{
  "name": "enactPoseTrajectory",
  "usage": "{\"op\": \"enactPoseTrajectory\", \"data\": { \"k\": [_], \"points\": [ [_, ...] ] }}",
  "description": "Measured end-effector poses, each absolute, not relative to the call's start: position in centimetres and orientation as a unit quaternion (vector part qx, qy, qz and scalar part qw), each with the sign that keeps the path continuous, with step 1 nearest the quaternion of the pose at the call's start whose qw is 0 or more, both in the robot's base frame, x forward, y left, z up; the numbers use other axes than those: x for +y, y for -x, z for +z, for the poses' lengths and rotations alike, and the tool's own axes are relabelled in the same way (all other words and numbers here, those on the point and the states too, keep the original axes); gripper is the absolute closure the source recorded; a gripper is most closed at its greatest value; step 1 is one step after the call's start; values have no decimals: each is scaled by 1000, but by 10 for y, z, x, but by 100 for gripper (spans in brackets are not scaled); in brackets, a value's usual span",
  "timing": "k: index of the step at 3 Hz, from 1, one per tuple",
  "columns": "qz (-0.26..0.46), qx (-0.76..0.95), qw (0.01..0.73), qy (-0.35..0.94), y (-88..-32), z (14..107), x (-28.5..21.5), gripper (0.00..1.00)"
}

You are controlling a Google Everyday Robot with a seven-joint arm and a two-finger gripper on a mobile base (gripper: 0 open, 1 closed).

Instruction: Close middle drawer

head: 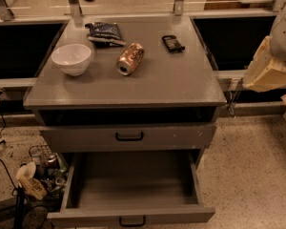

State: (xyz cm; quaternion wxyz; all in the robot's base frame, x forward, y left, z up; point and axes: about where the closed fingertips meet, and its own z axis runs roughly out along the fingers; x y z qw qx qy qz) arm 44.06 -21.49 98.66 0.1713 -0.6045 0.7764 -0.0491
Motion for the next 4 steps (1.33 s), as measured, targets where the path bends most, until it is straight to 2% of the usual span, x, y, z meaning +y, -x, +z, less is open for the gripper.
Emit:
{"op": "enactPoseTrajectory", "data": {
  "k": [2,4],
  "points": [
    [-45,785,188,588,-421,963,-206,100],
    [-15,798,100,594,-417,865,-211,100]
  ]
}}
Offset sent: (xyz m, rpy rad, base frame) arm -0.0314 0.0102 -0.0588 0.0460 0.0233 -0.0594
